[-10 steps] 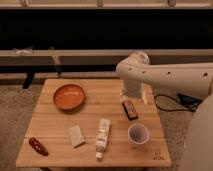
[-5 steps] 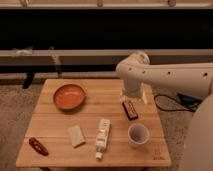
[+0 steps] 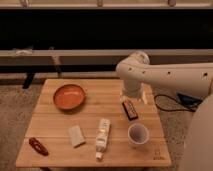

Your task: Place the white sponge in the ceramic cup

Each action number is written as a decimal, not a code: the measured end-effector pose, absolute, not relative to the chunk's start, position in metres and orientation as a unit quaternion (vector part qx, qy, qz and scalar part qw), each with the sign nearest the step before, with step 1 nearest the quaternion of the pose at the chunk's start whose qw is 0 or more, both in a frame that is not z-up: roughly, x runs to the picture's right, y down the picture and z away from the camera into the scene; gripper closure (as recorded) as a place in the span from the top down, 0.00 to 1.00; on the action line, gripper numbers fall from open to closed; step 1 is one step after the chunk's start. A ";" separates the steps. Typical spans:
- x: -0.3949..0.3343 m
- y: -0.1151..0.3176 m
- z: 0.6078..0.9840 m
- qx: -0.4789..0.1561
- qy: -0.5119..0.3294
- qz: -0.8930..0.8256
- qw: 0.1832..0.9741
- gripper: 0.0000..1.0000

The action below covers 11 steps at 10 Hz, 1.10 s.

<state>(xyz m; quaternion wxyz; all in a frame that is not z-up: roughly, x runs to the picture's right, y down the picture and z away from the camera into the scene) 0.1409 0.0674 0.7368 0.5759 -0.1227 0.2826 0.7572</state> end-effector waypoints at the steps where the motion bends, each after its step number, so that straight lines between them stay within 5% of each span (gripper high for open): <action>1: 0.141 0.067 0.737 -0.123 0.283 0.757 0.576 0.80; 6: 0.118 0.071 0.733 -0.141 0.266 0.726 0.618 0.80; 11: 0.008 0.134 0.699 -0.196 0.232 0.636 0.710 0.80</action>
